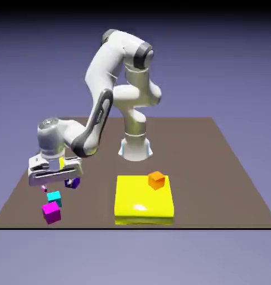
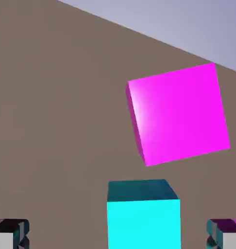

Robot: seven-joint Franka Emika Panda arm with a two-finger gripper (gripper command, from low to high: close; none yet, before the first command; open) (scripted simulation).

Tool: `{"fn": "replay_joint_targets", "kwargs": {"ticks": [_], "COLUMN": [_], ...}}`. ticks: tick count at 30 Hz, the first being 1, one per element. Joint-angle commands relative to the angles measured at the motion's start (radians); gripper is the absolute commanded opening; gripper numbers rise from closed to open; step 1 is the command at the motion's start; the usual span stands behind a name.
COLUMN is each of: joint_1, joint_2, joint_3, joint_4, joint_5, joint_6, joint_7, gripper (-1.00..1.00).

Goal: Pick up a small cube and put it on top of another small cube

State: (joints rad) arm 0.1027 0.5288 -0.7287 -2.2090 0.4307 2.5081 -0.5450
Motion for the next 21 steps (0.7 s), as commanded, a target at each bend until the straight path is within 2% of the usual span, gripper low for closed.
{"fn": "replay_joint_targets", "kwargs": {"ticks": [1, 6, 7, 14, 21], "joint_1": [0.000, -0.121, -0.121, 0.000, 0.231], "joint_2": [0.000, 0.149, 0.149, 0.000, -0.254], "joint_3": [0.000, 0.145, 0.145, 0.000, -0.039], "joint_4": [0.000, 0.036, 0.036, 0.000, -0.132], "joint_5": [0.000, 0.125, 0.125, 0.000, -0.262], "joint_6": [0.000, 0.116, 0.116, 0.000, -0.020], "joint_7": [0.000, -0.082, -0.082, 0.000, -0.287], "gripper": [0.00, 0.00, -1.00, -1.00, -1.00]}}
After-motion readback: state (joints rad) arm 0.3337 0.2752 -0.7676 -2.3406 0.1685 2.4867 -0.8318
